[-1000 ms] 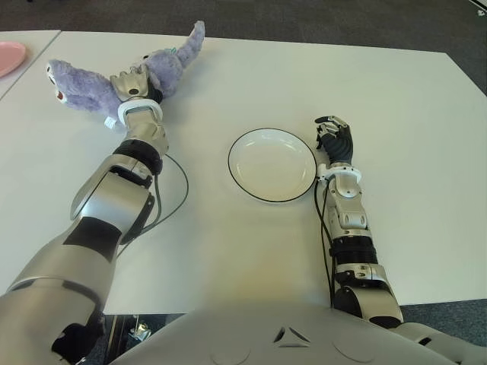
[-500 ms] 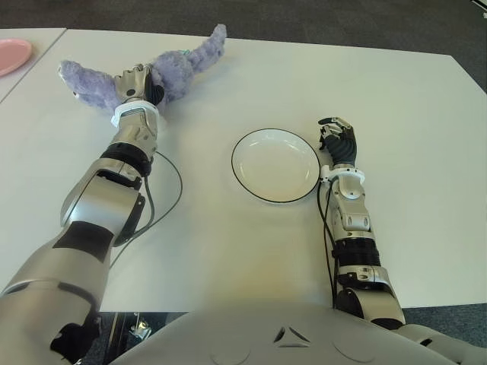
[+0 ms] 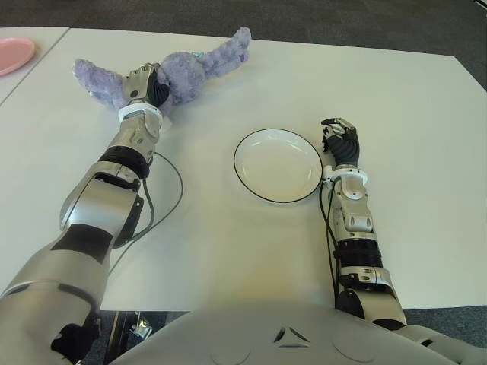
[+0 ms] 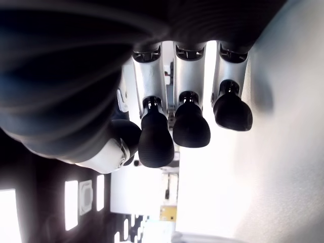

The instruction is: Put the doll into the plate.

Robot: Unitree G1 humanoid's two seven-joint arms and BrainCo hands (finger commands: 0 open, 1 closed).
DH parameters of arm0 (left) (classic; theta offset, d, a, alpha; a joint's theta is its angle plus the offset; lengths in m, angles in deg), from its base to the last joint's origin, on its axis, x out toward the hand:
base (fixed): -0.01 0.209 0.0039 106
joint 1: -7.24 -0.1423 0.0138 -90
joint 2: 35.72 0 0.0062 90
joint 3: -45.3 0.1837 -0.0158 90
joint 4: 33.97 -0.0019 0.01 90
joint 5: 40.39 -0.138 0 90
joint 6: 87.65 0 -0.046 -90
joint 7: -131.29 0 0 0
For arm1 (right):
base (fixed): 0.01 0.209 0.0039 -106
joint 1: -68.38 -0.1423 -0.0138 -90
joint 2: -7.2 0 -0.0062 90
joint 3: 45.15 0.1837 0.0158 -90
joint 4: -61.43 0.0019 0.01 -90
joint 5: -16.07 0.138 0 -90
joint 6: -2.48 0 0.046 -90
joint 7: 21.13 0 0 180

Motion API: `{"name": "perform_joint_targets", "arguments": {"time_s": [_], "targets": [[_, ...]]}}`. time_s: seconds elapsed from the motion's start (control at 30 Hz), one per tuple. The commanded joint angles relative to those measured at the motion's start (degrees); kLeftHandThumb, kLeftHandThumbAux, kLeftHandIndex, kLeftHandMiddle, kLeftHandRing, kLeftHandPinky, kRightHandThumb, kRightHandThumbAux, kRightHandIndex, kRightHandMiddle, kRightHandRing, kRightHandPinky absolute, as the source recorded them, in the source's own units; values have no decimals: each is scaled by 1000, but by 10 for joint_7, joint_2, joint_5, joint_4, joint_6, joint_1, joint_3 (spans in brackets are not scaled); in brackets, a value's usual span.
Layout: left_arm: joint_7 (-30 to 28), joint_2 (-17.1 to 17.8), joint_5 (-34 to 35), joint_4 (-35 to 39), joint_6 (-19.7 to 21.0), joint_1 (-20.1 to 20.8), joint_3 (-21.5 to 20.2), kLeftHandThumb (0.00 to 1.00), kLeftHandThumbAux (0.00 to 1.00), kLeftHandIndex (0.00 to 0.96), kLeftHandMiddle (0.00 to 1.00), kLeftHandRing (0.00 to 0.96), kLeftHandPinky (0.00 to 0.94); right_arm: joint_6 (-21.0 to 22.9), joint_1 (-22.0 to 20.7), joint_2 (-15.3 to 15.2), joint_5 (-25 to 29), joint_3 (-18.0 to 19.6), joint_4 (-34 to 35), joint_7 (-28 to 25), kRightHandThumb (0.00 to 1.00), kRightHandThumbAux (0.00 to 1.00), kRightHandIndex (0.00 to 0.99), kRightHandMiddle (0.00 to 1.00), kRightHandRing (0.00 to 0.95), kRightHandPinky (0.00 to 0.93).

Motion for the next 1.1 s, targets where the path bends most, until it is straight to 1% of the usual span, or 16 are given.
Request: {"name": "perform_joint_targets", "arguments": {"time_s": [0.03, 0.07, 0.17, 0.3, 0.43, 0.57, 0.6, 0.67, 0.77, 0.83, 1.0, 1.1], "targets": [[-23, -34, 35, -10, -9, -33, -12, 1000, 659, 800, 442, 513, 498, 25, 45, 18, 4, -1, -18, 4, 712, 713, 441, 781, 780, 778], [-28, -35, 45, -6, -13, -34, -20, 1000, 660, 799, 441, 498, 485, 27, 46, 18, 4, -1, -16, 4, 712, 713, 441, 781, 780, 778], [-36, -38, 63, 1, -20, -37, -33, 1000, 654, 799, 485, 525, 466, 31, 47, 18, 3, -2, -12, 3, 712, 713, 441, 780, 778, 779], [-41, -40, 82, 12, -38, -43, -44, 1000, 653, 802, 502, 527, 451, 34, 49, 17, 4, -1, -9, 1, 712, 713, 441, 780, 779, 781], [-39, -42, 95, 56, -63, -57, -49, 1000, 657, 820, 474, 495, 451, 33, 49, 17, 3, -1, -8, 1, 712, 713, 440, 778, 777, 777], [-48, -39, 109, 79, -88, -66, -54, 1000, 659, 825, 459, 481, 448, 34, 49, 17, 3, -2, -9, 1, 712, 713, 440, 779, 776, 780], [-48, -38, 112, 81, -100, -69, -56, 1000, 659, 825, 459, 481, 447, 35, 49, 17, 3, -2, -9, 0, 712, 713, 440, 779, 777, 780], [-48, -39, 119, 83, -124, -73, -61, 1000, 656, 824, 485, 520, 437, 36, 48, 16, 4, -2, -12, 0, 712, 713, 440, 779, 777, 782], [-54, -42, 135, 90, -151, -78, -73, 1000, 658, 831, 475, 495, 433, 38, 47, 15, 4, -2, -12, -1, 712, 713, 440, 777, 776, 783], [-61, -45, 143, 98, -156, -80, -79, 1000, 658, 833, 474, 489, 435, 38, 48, 15, 4, -2, -11, -1, 712, 713, 440, 776, 775, 782], [-83, -53, 170, 145, -148, -90, -97, 1000, 657, 819, 474, 483, 439, 40, 48, 15, 3, -3, -11, -1, 712, 714, 439, 773, 773, 777], [-90, -54, 179, 161, -162, -97, -103, 1000, 658, 810, 473, 484, 436, 38, 48, 15, 2, -3, -13, 0, 712, 714, 439, 771, 771, 773]]}}
